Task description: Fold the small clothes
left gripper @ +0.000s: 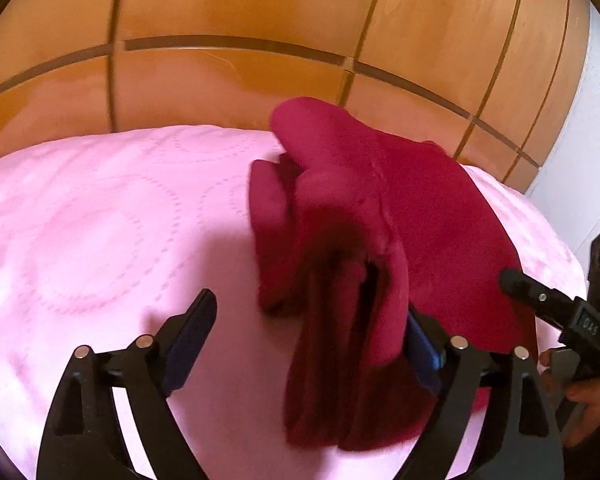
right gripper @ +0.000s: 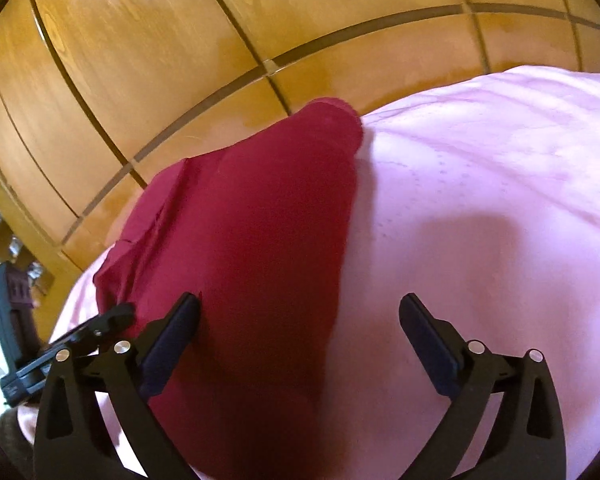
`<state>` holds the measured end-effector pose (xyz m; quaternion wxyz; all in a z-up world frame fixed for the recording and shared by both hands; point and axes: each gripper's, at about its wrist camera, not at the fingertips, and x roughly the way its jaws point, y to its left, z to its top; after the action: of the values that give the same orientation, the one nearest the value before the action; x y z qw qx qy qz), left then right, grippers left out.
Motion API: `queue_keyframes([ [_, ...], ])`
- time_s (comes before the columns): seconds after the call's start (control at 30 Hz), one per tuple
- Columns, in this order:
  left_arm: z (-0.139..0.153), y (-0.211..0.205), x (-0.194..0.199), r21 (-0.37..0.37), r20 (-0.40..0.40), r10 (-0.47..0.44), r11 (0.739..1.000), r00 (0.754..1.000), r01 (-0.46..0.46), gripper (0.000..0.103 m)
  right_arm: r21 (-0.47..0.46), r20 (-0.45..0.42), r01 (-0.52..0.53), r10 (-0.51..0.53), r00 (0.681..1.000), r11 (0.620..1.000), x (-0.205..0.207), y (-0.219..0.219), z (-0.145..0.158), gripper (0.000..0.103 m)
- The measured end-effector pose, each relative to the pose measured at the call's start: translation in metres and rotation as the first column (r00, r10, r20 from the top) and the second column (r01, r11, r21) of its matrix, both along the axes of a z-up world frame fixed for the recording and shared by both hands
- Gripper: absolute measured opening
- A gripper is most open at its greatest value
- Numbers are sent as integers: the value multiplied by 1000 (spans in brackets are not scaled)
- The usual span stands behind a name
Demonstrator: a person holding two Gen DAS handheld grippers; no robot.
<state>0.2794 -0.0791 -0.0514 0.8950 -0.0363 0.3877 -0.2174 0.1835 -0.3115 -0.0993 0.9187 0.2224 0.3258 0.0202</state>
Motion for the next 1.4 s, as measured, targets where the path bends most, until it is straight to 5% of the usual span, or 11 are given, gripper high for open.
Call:
queue_keyframes([
  [0.13, 14, 16, -30, 35, 30, 65, 997, 997, -66, 101, -44, -9, 40, -40, 999, 998, -27, 2, 11, 99],
  [0.3, 35, 19, -71, 113, 139, 152, 979, 979, -168, 101, -87, -14, 88, -89, 996, 992, -55, 14, 25, 99],
  [0.57, 53, 26, -117, 146, 156, 222, 958, 962, -245, 101, -181, 65, 122, -111, 992, 976, -101, 52, 50, 99],
  [0.93, 61, 36, -147, 166, 176, 221, 954, 959, -250, 101, -315, 98, 95, -67, 993, 944, -135, 89, 65, 99],
  [1.4, 60, 41, -166, 174, 194, 218, 952, 957, -252, 101, -324, 79, 98, -77, 994, 941, -140, 93, 62, 99],
])
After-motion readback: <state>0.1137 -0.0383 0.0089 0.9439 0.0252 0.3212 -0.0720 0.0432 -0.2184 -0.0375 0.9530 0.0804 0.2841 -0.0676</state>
